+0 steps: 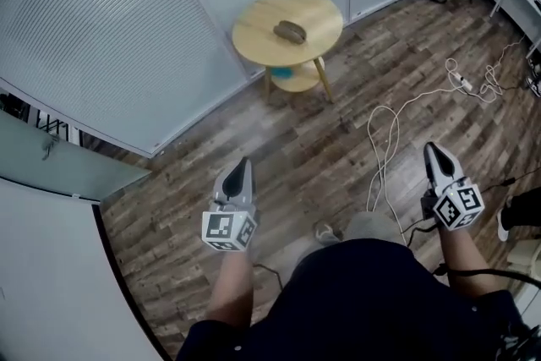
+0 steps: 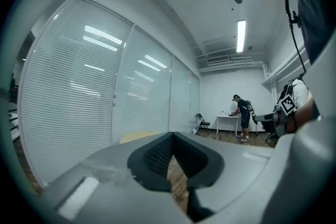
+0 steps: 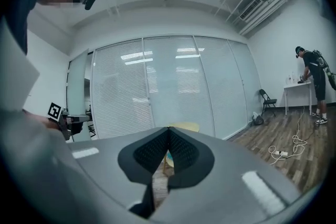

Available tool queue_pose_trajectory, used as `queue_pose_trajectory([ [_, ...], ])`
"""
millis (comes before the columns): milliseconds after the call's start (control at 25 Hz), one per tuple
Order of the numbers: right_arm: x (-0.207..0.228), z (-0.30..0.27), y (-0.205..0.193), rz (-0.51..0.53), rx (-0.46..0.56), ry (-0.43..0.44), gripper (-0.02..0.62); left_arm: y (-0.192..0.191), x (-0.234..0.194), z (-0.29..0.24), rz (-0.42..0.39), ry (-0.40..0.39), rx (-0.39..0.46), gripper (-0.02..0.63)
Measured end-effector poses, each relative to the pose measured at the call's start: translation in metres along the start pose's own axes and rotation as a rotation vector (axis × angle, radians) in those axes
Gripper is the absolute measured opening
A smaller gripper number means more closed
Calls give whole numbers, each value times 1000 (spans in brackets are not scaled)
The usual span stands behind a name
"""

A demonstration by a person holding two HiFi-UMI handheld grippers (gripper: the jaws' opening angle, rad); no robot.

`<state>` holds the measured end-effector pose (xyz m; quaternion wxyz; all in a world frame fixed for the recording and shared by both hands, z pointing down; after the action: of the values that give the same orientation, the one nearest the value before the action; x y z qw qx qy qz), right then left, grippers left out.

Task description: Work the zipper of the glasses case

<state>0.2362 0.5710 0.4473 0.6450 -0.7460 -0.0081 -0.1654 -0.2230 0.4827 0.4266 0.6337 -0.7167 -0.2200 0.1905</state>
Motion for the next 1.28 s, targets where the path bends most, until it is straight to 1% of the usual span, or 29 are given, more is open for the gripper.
queue_pose_trajectory([
  [80,1,-15,-4,-9,-22,-18,6,-7,-11,-12,20,-9,-32,3],
  [200,4,-43,-5,6,-36,-38,6,-14,-28,-31,20,-16,-60,3],
  [360,24,-98,-10,-4,-51,-28,6,-24,-50,-77,46,23,-79,3],
  [480,45,-144,0,-6,-46,-40,6,-17,-57,-117,65,30,-89,3],
  [520,52,-160,7,-11,-34,-52,6,-12,-60,-130,62,25,-93,3],
  [600,64,-198,23,-22,-6,-52,6,3,-71,-160,29,14,-100,3],
  [720,78,-263,39,-38,6,-11,6,28,-95,-208,-32,28,-91,3],
  [840,87,-318,49,-49,0,50,6,54,-119,-245,-52,75,-58,3],
  [920,95,-347,55,-38,-5,100,6,65,-127,-263,-76,95,-46,3],
  [1040,112,-389,56,-36,-56,134,6,64,-145,-284,-103,138,-62,3],
  [1160,117,-425,53,-65,-129,146,6,63,-174,-292,-77,184,-91,3],
  [1280,111,-462,50,-62,-156,168,6,61,-207,-308,-72,208,-110,3],
])
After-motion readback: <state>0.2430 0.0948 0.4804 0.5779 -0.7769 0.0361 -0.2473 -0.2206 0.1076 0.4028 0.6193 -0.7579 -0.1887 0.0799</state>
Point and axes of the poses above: the fingertips, and each gripper's own axes: z backward along the fingers, x to its right, y out of its top, the point moved 6 cm from there along z, backward along the fingers, and after that the axes turned 2 degrees about -z, right-handed, at the moved point
